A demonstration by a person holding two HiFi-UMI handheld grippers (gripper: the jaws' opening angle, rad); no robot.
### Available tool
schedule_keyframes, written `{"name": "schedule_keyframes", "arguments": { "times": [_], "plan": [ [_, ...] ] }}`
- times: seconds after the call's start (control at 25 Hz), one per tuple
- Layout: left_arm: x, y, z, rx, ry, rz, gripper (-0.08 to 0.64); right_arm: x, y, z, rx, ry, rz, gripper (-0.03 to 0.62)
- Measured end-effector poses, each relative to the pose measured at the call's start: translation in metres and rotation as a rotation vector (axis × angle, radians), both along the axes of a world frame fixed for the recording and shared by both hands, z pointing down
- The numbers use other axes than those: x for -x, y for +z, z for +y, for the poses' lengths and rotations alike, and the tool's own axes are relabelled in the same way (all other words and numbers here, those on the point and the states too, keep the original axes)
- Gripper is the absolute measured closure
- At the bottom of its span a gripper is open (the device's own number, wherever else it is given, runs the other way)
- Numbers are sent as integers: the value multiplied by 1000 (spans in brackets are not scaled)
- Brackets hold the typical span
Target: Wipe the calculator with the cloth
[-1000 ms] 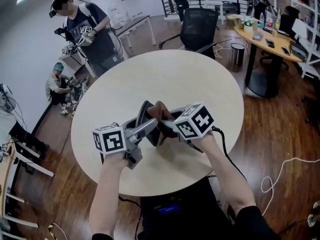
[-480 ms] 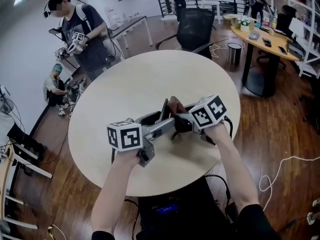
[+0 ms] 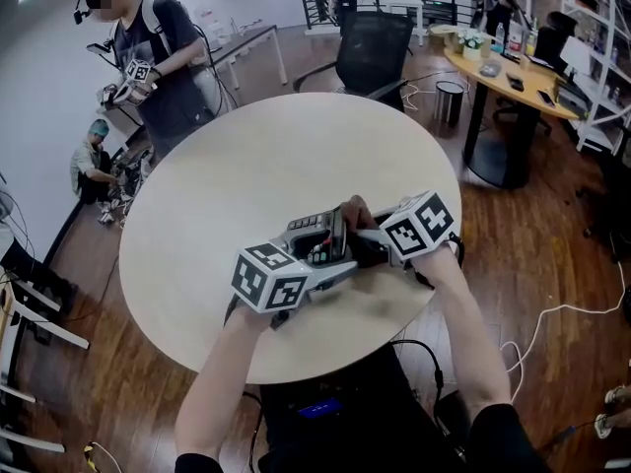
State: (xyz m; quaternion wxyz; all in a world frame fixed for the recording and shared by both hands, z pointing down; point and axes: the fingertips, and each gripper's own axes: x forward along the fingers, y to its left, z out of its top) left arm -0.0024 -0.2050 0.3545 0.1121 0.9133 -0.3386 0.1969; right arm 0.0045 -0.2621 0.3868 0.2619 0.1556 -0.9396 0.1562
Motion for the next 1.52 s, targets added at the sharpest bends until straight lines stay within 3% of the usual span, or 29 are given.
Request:
{"name": "schedule_keyframes", "arguments": {
  "times": [0.16, 0.28, 0.4, 0.48, 0.64, 0.76, 0.88, 1.04, 1.2, 1.36, 1.52],
  "plan": [
    [21, -9, -1, -2, -11, 91, 206, 10, 3, -12, -5, 14, 7, 506],
    [60, -20, -13, -24, -81, 156, 206, 19, 7, -27, -17, 24, 38, 506],
    [115, -21, -32, -7, -155, 165, 206, 37, 10, -44, -38, 30, 83, 506],
    [143, -14, -36, 47, -154, 168, 206, 56, 11, -51, -50, 22, 115, 506],
    [163, 5, -42, 137, -114, 154, 206, 86, 14, -69, -80, -26, 171, 506],
    [179, 13, -50, 154, -139, 156, 206, 111, 15, -84, -114, -60, 184, 506],
    [199, 16, -56, 159, -165, 168, 206, 117, 5, -97, -120, -32, 143, 506],
    [205, 17, -56, 155, -140, 151, 206, 72, -19, -88, -143, 49, 79, 506],
    [196, 24, -51, 147, -96, 61, 206, 38, -21, -21, -161, -19, 106, 506],
    [192, 29, -46, 131, -74, -8, 206, 51, -2, 13, -182, -90, 198, 506],
    [191, 27, -43, 108, -74, 17, 206, 74, 7, -2, -186, -78, 214, 505]
  ]
}}
